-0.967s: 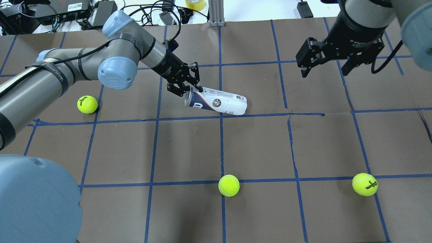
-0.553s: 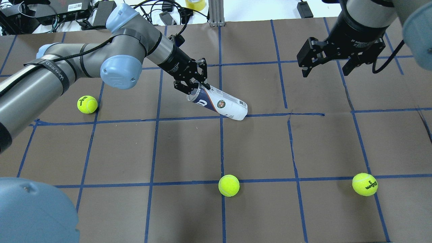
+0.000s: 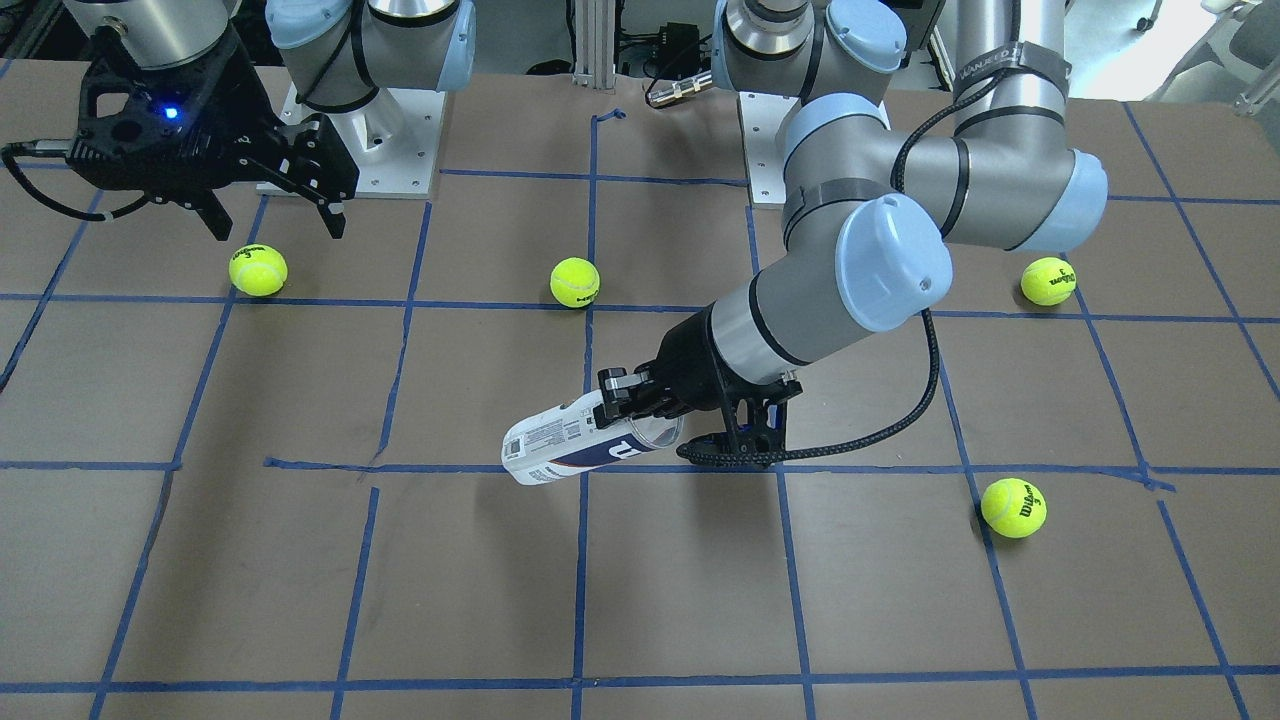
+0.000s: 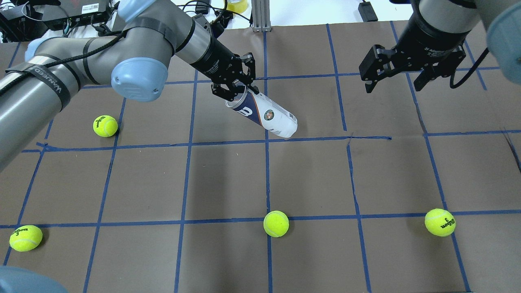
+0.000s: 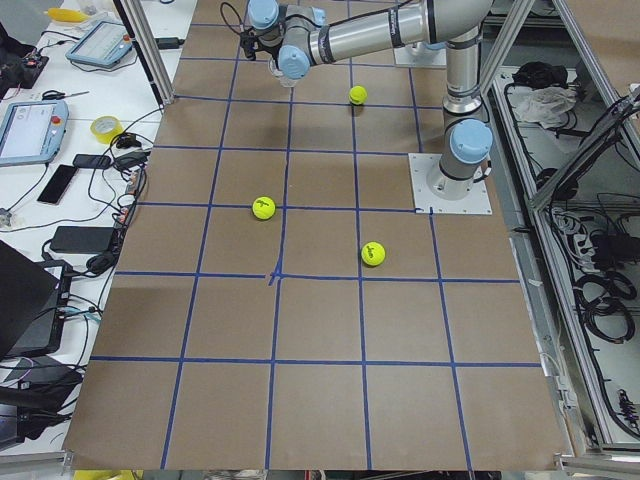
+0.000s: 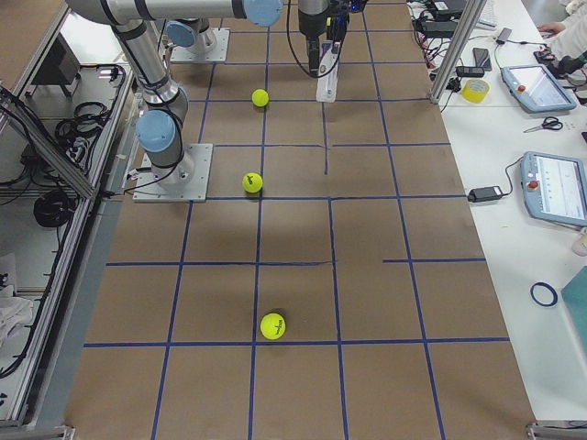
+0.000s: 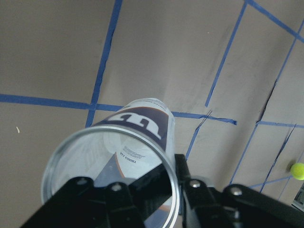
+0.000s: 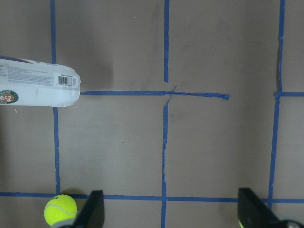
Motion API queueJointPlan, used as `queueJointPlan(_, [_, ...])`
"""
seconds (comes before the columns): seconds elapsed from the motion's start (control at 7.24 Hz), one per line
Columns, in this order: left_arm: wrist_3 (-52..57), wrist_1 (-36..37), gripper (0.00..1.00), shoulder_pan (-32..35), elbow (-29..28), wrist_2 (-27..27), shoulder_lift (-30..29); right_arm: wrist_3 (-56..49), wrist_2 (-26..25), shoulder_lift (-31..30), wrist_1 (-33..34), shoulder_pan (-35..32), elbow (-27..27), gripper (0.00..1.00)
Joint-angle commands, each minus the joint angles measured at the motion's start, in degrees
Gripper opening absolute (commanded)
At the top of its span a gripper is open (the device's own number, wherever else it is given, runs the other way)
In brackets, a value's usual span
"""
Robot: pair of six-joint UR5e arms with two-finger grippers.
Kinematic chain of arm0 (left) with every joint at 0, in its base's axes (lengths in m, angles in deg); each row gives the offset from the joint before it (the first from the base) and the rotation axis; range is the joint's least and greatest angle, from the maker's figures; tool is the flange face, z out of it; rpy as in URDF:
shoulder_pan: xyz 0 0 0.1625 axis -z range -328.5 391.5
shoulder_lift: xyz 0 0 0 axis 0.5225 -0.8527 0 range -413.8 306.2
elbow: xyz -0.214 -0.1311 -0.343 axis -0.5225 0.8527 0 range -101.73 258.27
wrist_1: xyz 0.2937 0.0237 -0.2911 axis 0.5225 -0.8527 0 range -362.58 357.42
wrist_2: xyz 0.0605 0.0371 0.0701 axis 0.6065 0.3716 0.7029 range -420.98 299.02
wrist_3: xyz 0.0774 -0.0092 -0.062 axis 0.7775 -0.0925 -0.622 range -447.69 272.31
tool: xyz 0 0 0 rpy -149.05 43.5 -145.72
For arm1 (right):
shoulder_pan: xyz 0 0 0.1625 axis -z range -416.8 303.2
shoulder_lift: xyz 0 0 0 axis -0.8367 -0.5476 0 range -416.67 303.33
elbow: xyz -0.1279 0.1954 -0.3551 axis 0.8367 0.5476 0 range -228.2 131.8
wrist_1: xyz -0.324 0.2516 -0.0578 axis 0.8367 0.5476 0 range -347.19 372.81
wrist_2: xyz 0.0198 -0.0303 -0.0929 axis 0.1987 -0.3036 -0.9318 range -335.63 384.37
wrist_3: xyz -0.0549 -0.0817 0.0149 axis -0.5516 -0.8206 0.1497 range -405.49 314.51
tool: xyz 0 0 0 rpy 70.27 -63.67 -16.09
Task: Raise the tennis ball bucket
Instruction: 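Grip the can's open end with the left gripper and tilt it upright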
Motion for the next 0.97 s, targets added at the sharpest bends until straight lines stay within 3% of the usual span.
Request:
queueJointPlan(0.0, [-0.25, -0.75, 0.0, 0.16, -6.06, 10.07, 0.4, 0.0, 0.0, 0.01, -0.01, 0.03, 0.0, 1.0])
queueJointPlan(0.28, [3.5, -0.93, 0.0, 4.61, -8.28, 25.95, -0.12, 0.08, 0.0, 0.01, 0.08, 0.03, 0.0, 1.0])
queueJointPlan(0.41, [7.09, -1.02, 0.0, 6.12, -8.03, 30.38, -1.35, 0.08, 0.0, -0.08, 0.08, 0.03, 0.0, 1.0])
queueJointPlan(0.55, [11.22, -3.63, 0.0, 6.31, -8.2, 31.3, -2.4, 0.0, 0.0, 0.01, -0.01, 0.03, 0.0, 1.0])
queueJointPlan(0.69, [15.18, -5.22, 0.0, 7.35, -8.2, 36.62, -3.54, 0.08, 0.0, 0.01, -0.01, 0.03, 0.0, 1.0])
queueJointPlan(0.83, [16.43, -4.71, 0.0, 7.45, -8.46, 37.1, -4.51, 0.08, 0.0, 0.01, -0.01, 0.03, 0.0, 1.0])
